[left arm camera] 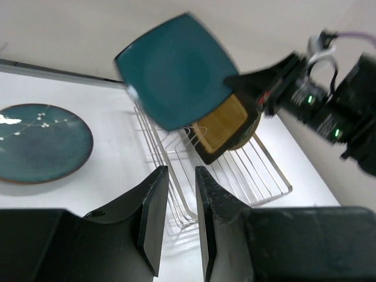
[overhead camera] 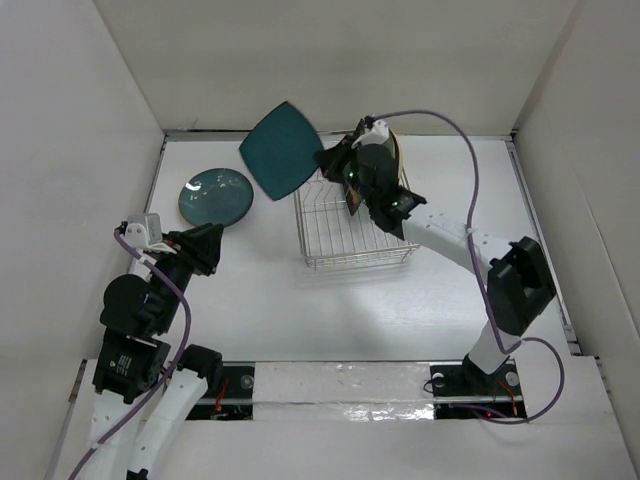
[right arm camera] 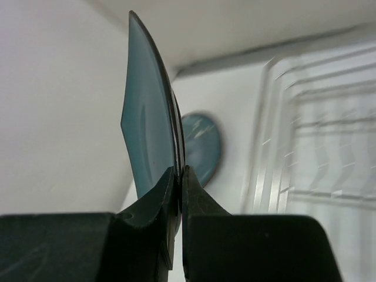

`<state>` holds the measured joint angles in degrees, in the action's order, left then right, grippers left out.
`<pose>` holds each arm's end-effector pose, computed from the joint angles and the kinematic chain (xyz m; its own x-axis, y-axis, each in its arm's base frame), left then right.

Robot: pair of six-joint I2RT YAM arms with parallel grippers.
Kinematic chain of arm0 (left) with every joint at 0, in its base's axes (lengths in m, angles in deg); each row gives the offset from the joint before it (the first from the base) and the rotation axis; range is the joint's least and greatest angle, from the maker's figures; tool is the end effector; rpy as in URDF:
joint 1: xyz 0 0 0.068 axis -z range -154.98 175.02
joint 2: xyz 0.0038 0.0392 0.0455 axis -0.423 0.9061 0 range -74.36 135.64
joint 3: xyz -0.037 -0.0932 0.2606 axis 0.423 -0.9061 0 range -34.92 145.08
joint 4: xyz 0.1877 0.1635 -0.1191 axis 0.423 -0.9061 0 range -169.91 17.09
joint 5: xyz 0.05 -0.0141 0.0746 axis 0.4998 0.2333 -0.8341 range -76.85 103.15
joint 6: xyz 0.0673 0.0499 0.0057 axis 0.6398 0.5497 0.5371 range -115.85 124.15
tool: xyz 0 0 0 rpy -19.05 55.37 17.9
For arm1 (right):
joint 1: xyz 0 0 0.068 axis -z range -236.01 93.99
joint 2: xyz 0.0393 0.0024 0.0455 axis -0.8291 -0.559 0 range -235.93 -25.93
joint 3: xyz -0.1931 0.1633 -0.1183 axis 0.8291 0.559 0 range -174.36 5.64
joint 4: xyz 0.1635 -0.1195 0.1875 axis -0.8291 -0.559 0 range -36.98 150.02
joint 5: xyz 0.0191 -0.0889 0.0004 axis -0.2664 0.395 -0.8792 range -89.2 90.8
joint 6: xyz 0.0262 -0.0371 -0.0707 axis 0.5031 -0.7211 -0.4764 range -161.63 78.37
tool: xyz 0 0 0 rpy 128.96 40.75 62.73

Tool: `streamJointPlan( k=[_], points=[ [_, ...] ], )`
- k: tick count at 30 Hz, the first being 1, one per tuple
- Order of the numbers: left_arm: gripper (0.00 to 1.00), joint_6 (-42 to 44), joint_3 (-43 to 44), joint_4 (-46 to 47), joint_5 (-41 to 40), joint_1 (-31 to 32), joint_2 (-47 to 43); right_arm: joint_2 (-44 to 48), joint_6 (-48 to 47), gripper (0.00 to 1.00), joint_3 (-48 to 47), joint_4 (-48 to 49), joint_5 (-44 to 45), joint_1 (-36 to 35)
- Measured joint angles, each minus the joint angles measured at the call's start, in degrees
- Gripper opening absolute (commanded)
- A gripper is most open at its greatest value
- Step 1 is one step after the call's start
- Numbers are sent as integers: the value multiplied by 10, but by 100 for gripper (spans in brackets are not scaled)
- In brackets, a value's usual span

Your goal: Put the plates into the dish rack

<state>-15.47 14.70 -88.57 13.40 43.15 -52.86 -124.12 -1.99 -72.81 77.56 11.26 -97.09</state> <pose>0.1079 -0.0357 0.4202 0.0874 -0.3819 -0.9200 0.3658 0.8714 -0.3270 0.3633 0.2989 0.3442 -0.3473 0.5295 -0.7740 -0.3739 0.6787 0.6321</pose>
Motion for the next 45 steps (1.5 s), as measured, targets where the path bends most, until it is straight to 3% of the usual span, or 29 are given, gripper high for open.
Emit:
streamJointPlan(
  k=[8, 13, 21, 34, 45],
  points=[
    [24, -4, -28, 10, 58, 0, -2, -2, -187, 0, -131, -118, 188, 40],
    [25, -4, -33, 24, 77, 0, -12, -44, -294, 0, -211, -132, 265, 43],
    [25, -8, -68, 52, 87, 0, -14, -104, -423, 0, -233, -134, 353, 31],
    [25, -9, -87, 73, 92, 0, -8, -132, -463, 0, -202, -115, 415, 4],
    [24, -14, -88, 73, 83, 0, 17, -134, -424, 0, -130, -104, 412, -14]
  ],
)
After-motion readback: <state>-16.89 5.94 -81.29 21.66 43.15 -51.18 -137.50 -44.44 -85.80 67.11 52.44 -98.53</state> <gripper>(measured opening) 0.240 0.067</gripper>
